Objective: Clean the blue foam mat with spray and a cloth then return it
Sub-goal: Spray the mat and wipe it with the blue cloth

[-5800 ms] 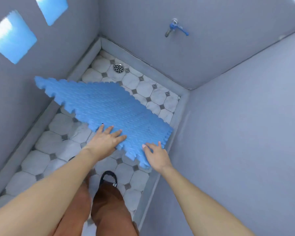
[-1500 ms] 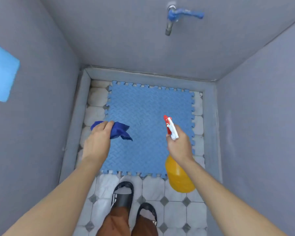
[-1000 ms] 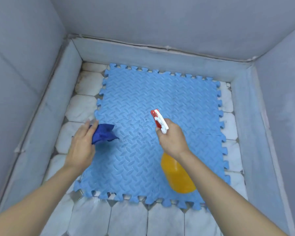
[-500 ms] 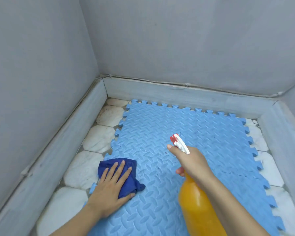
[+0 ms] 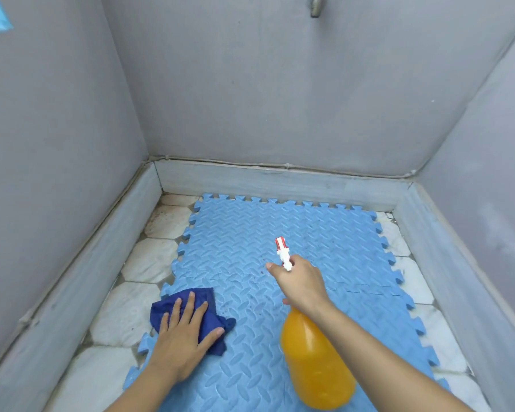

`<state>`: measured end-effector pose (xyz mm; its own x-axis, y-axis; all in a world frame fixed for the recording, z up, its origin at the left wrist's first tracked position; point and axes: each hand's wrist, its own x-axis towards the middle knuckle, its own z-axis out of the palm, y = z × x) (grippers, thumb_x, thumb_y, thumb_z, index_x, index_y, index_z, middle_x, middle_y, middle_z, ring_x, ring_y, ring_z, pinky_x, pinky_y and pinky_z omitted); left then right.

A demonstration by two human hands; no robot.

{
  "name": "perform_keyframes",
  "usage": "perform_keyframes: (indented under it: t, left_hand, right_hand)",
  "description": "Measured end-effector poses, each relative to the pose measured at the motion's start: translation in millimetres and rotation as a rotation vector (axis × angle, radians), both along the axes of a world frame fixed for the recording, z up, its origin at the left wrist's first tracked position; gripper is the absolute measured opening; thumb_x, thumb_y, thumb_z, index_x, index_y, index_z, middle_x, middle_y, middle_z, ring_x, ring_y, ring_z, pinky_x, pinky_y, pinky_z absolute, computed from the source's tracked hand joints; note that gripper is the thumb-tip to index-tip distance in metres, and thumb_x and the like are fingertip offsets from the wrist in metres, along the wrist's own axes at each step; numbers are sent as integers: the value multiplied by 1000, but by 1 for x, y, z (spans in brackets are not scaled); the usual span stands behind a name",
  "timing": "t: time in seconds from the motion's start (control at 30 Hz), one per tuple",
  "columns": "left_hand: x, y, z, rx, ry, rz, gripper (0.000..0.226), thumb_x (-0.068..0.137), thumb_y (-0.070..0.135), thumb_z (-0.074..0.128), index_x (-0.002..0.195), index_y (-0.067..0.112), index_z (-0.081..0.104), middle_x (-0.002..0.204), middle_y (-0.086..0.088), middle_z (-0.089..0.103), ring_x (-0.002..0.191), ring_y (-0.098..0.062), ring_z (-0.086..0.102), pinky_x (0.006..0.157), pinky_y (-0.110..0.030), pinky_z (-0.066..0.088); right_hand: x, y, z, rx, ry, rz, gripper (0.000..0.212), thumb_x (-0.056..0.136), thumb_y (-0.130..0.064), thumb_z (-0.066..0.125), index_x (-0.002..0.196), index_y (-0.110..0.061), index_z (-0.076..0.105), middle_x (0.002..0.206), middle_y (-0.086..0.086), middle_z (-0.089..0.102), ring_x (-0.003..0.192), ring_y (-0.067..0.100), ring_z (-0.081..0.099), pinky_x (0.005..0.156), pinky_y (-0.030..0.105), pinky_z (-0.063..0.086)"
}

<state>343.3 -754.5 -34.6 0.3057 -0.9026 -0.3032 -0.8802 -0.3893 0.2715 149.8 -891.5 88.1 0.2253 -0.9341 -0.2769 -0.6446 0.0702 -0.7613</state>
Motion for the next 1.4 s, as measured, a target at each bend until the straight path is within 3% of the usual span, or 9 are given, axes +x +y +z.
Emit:
perform_keyframes:
  t: [0.07,0.23,0.33,0.6,0.73,0.87,1.07,1.23,1.4]
  left_hand:
    - [-4,-4,-1,0,-25,-3,131,42,89,-30,152,29,7,158,3,-21,146,-22,-18,117,-49,-2]
    - [-1,-2,1,54,-24,-47,129,40,91,-29,149,24,-16,155,2,-31,143,-21,-25,114,-56,-6]
    - [-1,1,-1,87,-43,-68,123,40,93,-26,141,22,-31,151,0,-35,144,-24,-24,113,-56,-3]
    - [0,-9,-15,30,-64,-22,118,47,84,-35,144,18,-19,153,0,-23,147,-29,-8,113,-56,7]
    - [7,-22,-18,22,-79,-30,91,84,73,-5,148,18,29,156,-14,23,140,-40,28,103,-60,32]
    - [19,-32,-27,-4,-51,-55,59,100,44,31,152,28,8,161,-6,-6,148,-29,-1,118,-44,13]
    - [26,-31,-16,-25,-42,-60,57,100,41,34,152,27,13,161,-3,1,148,-26,1,118,-44,11]
    - [34,-25,-1,63,-103,-113,64,97,53,32,152,33,8,162,1,-2,148,-23,1,115,-50,7]
    - [41,-12,2,99,-114,-126,68,96,56,31,152,31,3,161,-1,-6,148,-25,-1,116,-50,8]
  right_hand:
    - [-2,-1,4,73,-66,1,28,85,-41,63,101,-19,55,85,-2,58,80,18,60,67,41,61]
    - [-15,-4,4,139,-11,-56,26,86,-35,61,76,-13,54,72,4,55,68,20,60,62,41,62]
    - [-28,-5,-3,214,-95,-155,19,85,-32,65,80,-15,58,79,3,58,74,19,59,57,37,60]
    - [-85,-23,-8,264,-267,-528,21,87,-30,66,93,-12,59,77,10,62,73,23,58,53,31,51]
    - [-116,-37,-8,312,-386,-617,26,87,-24,66,105,-6,58,91,13,67,72,23,58,56,34,53]
    - [-136,-46,-6,234,-283,-673,26,84,-27,65,99,-6,60,68,13,61,58,23,57,58,34,52]
    - [-144,-25,1,338,-250,-372,19,86,-22,68,99,-10,62,98,11,70,85,23,58,61,35,58]
    - [-116,20,-8,355,-11,-118,25,85,-29,67,89,-5,63,64,10,63,63,20,54,60,35,51]
    - [-78,71,-10,366,207,313,28,85,-29,66,93,-4,58,74,9,56,62,17,50,57,31,48]
